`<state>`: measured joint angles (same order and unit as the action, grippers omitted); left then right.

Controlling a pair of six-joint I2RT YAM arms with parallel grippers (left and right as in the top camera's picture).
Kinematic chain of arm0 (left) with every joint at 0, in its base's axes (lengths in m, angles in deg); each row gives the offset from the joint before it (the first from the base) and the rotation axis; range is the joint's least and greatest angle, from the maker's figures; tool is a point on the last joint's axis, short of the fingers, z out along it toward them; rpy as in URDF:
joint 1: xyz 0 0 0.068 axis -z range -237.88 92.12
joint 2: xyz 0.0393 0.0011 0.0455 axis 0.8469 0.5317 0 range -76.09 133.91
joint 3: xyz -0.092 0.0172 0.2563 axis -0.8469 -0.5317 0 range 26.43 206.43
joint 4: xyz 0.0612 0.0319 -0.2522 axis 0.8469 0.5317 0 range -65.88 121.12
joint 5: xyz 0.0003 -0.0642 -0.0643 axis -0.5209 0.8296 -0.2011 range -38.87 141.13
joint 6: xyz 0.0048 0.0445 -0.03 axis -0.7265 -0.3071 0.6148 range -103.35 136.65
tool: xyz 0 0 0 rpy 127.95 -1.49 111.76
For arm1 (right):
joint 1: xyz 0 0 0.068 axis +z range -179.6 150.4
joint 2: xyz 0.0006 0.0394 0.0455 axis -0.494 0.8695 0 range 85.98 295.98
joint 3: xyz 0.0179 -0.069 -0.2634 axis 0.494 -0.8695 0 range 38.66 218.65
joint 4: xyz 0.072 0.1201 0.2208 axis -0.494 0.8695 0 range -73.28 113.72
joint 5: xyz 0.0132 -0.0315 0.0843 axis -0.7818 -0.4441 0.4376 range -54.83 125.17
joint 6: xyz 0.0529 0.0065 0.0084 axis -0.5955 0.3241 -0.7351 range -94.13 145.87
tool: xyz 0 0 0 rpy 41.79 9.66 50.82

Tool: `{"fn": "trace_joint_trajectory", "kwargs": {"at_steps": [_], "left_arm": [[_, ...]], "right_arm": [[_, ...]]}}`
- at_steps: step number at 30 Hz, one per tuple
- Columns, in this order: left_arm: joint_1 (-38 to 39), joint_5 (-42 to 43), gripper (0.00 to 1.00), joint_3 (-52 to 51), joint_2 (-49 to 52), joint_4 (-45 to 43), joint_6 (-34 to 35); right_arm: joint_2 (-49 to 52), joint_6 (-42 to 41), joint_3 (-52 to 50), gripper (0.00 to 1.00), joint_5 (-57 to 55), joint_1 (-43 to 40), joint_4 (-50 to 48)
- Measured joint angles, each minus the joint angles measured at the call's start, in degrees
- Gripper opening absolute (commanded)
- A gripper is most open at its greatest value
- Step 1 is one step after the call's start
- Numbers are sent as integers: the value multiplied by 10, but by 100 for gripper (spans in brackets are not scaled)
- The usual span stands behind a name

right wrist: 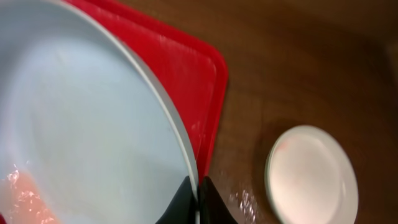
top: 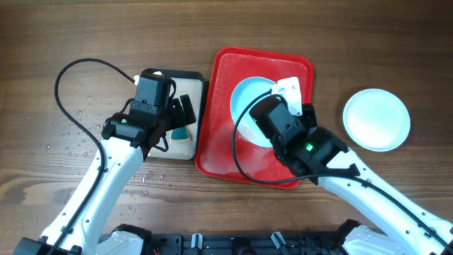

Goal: Clean dirty plates on tray and stack at the side
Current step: 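Lift the blue plate with the right gripper and stack it on the pile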

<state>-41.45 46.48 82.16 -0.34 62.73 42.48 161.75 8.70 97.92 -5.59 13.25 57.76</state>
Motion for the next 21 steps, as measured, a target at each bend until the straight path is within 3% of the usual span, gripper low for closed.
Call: {"fn": "trace_joint_trajectory", "kwargs": {"at_steps": [16, 21], "left_arm": [[0, 0, 100, 0, 0, 0, 0], [0, 0, 100, 0, 0, 0, 0]], "right_arm": [[0, 122, 0, 4, -224, 130, -16], [0, 149, 0, 4, -263, 137, -32]]}}
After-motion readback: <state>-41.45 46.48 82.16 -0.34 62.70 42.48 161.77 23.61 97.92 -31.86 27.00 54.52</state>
